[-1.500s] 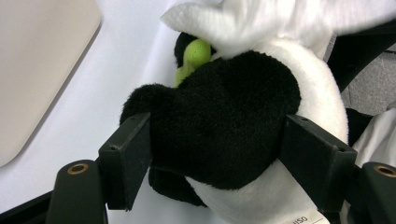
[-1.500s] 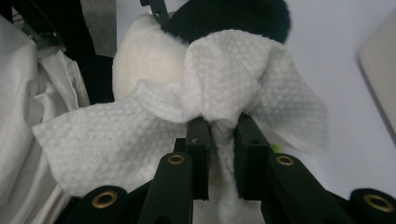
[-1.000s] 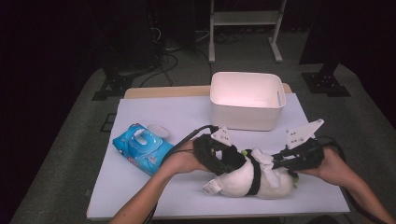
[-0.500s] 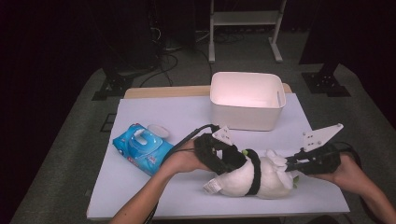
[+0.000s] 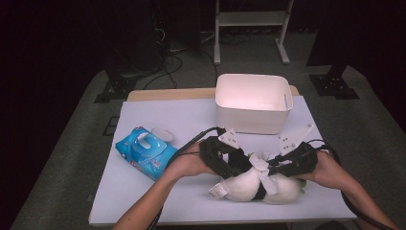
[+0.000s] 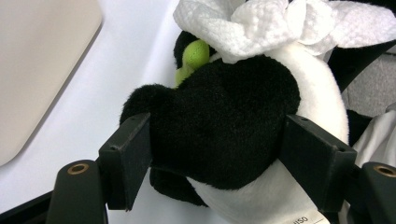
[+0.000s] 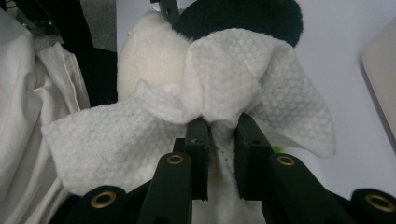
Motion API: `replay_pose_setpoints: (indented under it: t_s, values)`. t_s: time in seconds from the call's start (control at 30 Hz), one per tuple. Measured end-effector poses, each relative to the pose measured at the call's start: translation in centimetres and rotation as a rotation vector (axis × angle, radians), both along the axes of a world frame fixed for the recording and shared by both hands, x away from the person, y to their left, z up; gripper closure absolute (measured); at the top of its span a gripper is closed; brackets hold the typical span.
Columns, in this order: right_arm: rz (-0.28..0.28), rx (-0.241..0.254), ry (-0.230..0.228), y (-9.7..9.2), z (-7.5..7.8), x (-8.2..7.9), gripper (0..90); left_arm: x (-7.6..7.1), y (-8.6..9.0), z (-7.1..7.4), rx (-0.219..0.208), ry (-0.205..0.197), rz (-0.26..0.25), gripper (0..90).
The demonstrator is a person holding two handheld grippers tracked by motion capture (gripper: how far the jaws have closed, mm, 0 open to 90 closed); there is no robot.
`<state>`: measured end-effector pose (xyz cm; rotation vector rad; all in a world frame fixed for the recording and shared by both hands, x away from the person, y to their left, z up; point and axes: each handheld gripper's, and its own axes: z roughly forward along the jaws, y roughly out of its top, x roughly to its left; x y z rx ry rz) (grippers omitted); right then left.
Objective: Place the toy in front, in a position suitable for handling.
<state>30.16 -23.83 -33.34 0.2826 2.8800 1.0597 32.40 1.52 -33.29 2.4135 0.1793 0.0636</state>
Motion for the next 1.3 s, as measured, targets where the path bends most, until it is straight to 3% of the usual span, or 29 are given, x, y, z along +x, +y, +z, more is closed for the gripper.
replay_pose_setpoints:
  t_s: [0.23, 0.6, 0.87, 1.3]
  values:
    - [-0.040, 0.027, 0.020, -1.6, -0.5, -0.1, 77.1, -0.2, 0.0, 0.3, -0.032, 0.000, 0.019, 19.9]
    - [-0.071, 0.067, 0.029, -3.6, -0.8, -0.4, 77.0, -0.8, -0.1, 0.4, -0.053, 0.018, -0.010, 18.0]
    - [-0.122, 0.095, 0.040, -5.2, -1.1, -0.2, 77.0, -1.0, -0.5, -0.5, -0.051, 0.048, -0.030, 17.8]
    - [-0.146, 0.104, 0.046, -5.9, -1.2, -0.3, 77.0, -1.2, -0.7, -1.7, -0.067, 0.081, -0.046, 17.2]
